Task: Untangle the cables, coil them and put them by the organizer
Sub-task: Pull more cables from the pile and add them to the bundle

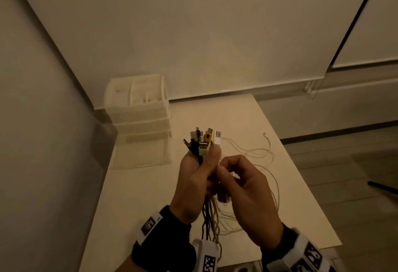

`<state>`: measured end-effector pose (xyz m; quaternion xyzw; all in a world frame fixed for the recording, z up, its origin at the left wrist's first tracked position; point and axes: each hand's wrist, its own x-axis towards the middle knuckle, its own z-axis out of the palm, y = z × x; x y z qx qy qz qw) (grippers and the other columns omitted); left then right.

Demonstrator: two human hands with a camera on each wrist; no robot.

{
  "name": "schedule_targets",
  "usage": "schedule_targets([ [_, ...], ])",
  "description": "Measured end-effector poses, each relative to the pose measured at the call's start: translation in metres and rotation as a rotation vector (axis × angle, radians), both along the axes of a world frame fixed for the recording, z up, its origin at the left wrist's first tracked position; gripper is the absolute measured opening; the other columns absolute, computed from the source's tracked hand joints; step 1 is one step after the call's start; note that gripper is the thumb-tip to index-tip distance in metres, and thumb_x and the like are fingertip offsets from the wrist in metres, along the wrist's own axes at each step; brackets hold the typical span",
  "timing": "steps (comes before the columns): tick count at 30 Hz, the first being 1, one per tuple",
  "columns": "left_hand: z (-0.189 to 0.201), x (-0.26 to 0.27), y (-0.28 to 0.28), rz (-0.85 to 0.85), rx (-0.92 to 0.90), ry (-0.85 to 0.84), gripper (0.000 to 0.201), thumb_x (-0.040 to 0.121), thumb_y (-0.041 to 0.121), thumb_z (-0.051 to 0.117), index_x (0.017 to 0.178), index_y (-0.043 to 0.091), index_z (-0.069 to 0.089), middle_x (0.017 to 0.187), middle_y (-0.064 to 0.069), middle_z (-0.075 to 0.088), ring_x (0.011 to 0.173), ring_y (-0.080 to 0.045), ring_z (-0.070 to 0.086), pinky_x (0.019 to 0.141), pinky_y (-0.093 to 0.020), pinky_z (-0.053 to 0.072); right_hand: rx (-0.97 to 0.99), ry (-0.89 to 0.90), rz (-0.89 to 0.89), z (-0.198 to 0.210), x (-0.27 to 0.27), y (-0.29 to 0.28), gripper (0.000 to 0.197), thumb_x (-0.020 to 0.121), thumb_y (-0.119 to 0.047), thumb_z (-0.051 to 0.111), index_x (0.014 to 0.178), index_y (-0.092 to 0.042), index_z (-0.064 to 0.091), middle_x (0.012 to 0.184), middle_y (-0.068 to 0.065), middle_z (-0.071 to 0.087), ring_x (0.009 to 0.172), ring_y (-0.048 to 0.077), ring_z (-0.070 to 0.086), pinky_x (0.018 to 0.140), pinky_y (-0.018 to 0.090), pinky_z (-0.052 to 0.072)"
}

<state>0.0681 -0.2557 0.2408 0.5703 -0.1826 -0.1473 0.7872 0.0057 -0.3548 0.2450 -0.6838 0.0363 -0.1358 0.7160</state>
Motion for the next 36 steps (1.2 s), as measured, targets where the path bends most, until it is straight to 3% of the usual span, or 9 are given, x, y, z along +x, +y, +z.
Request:
schedule_targets([
  [4,-0.006,0.000,-0.011,0.088,0.147,-0.011,0.031,0.093,0.028,0.059,0.087,-0.002,0.054,0.066,-0.011,0.053,0.056,-0.028,0.056,0.048,-0.032,0.047,-0.108,0.011,-0.056,-0.005,0.000,-0.002,0.008,0.092,-0.008,0.059,0.084,-0.010,0.060,0.072,0.008,0.066,0.054,0.016,0.061,0.052,0.020,0.048],
  [8,-0.011,0.006,-0.014,0.146,0.226,-0.001,0.032,0.099,0.029,0.048,0.075,0.008,0.051,0.062,-0.003,0.044,0.054,-0.016,0.044,0.049,-0.028,0.039,-0.194,0.011,-0.064,-0.013,-0.002,-0.009,0.007,0.089,-0.013,0.063,0.084,-0.015,0.060,0.071,-0.001,0.069,0.055,0.011,0.062,0.054,0.022,0.051],
  [14,0.006,0.024,-0.004,0.123,-0.037,-0.008,0.040,0.102,0.028,0.041,0.065,0.013,0.043,0.056,-0.003,0.036,0.047,-0.023,0.047,0.053,-0.038,0.050,-0.325,0.026,0.039,-0.062,-0.003,-0.018,0.018,0.096,-0.034,0.049,0.086,-0.027,0.061,0.066,0.001,0.063,0.054,0.009,0.054,0.056,0.031,0.047],
  [19,0.032,0.044,0.021,0.153,-0.140,-0.079,0.039,0.096,0.027,0.043,0.060,0.018,0.033,0.056,-0.003,0.017,0.039,-0.008,0.018,0.040,-0.020,0.014,-0.360,0.131,0.173,-0.123,0.009,-0.040,0.031,0.094,-0.046,0.042,0.078,-0.029,0.063,0.065,-0.004,0.057,0.058,0.007,0.051,0.058,0.023,0.043],
  [24,0.047,0.051,0.042,0.261,-0.132,-0.211,0.036,0.095,0.020,0.046,0.060,0.018,0.040,0.050,0.005,0.026,0.036,-0.007,0.020,0.039,-0.017,0.018,-0.393,0.215,0.121,-0.159,0.032,-0.066,0.043,0.087,-0.055,0.045,0.066,-0.020,0.058,0.059,-0.006,0.054,0.058,0.007,0.050,0.063,0.025,0.042],
  [27,0.040,0.046,0.039,0.261,0.155,-0.350,0.025,0.089,0.017,0.058,0.065,0.021,0.056,0.047,0.011,0.044,0.037,-0.008,0.038,0.040,-0.019,0.034,-0.387,0.199,0.074,-0.143,0.050,-0.072,0.050,0.088,-0.048,0.054,0.061,-0.006,0.048,0.055,-0.003,0.043,0.053,0.008,0.042,0.057,0.024,0.036],
  [30,0.022,0.039,0.020,0.160,0.495,-0.402,0.012,0.084,0.015,0.071,0.088,0.027,0.070,0.074,0.018,0.071,0.067,0.002,0.065,0.064,-0.013,0.048,-0.355,0.117,0.092,-0.098,0.060,-0.071,0.044,0.091,-0.019,0.061,0.056,-0.009,0.037,0.053,-0.003,0.034,0.050,0.009,0.034,0.053,0.021,0.033],
  [32,0.009,0.036,0.009,0.111,0.601,-0.378,0.019,0.084,0.016,0.072,0.088,0.035,0.069,0.075,0.025,0.070,0.069,0.005,0.064,0.064,-0.012,0.047,-0.342,0.037,0.118,-0.065,0.059,-0.067,0.042,0.090,-0.023,0.059,0.056,-0.006,0.040,0.053,0.000,0.036,0.051,0.012,0.036,0.053,0.023,0.033],
  [36,0.000,0.033,-0.006,0.058,0.574,-0.326,0.011,0.087,0.023,0.069,0.096,0.028,0.072,0.083,0.007,0.073,0.078,-0.010,0.068,0.070,-0.027,0.054,-0.265,-0.065,0.120,-0.021,0.056,-0.063,0.037,0.080,-0.038,0.049,0.061,-0.007,0.054,0.056,-0.001,0.045,0.055,0.007,0.039,0.055,0.021,0.032],
])
